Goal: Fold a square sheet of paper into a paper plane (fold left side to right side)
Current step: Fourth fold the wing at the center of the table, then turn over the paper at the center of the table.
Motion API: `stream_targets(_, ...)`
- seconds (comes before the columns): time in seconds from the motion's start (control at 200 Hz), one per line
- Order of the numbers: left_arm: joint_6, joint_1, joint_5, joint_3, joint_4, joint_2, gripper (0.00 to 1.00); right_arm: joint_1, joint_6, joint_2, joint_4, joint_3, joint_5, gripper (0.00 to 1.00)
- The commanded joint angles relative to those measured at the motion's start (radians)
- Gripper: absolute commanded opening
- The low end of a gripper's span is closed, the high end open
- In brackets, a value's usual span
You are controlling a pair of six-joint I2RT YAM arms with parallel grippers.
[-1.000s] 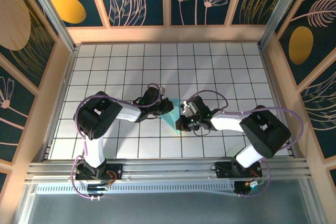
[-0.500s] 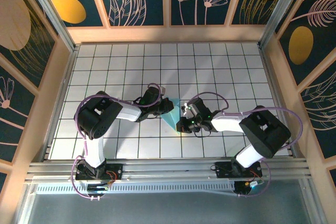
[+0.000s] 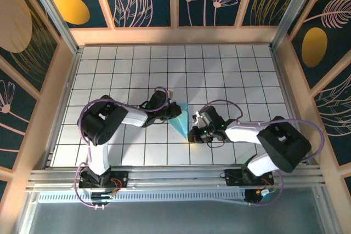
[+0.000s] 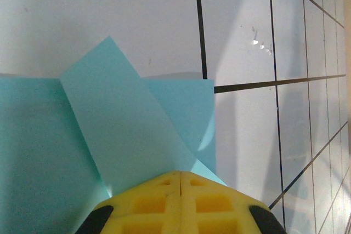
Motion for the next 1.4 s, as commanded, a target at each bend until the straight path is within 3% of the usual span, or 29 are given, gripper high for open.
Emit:
stream_targets(0.0, -0.016, 0.003, -0.015, -0.012, -0.054, 0.010, 0.03, -0.007, -0.063, -0.056, -0.154, 0.014, -0.017, 0.00)
stream_targets(0.105, -0.027, 0.003, 0.011, -0.018, -0.018, -0.050, 0.11, -0.060, -0.114, -0.115, -0.197, 0.060, -0.018, 0.01)
stream_targets(0.22, -0.009, 0.003, -0.029, -0.031, -0.042, -0.163, 0.25, -0.132, -0.158, -0.153, -0.192, 0.104, 0.018, 0.16)
stream_targets(0.365, 0.050, 0.004, -0.164, -0.056, -0.172, -0.339, 0.39, -0.187, -0.193, -0.134, -0.078, 0.125, 0.043, 0.35)
stream_targets(0.511, 0.051, 0.004, -0.287, -0.151, -0.229, -0.501, 0.43, -0.187, -0.224, -0.056, 0.053, 0.145, 0.022, 0.44)
stream_targets(0.666, 0.006, 0.004, -0.348, -0.289, -0.220, -0.637, 0.47, -0.187, -0.236, 0.056, 0.153, 0.165, -0.037, 0.45)
stream_targets(0.841, -0.035, 0.004, -0.387, -0.393, -0.219, -0.737, 0.51, -0.183, -0.219, 0.160, 0.240, 0.189, -0.102, 0.39)
stream_targets(1.106, -0.049, 0.003, -0.407, -0.441, -0.213, -0.850, 0.58, -0.177, -0.199, 0.232, 0.289, 0.209, -0.147, 0.13)
stream_targets(1.236, -0.048, 0.003, -0.403, -0.439, -0.197, -0.903, 0.61, -0.179, -0.209, 0.200, 0.268, 0.212, -0.123, 0.00)
stream_targets(1.396, -0.051, 0.004, -0.362, -0.444, -0.123, -0.971, 0.66, -0.187, -0.230, 0.061, 0.251, 0.201, -0.099, 0.00)
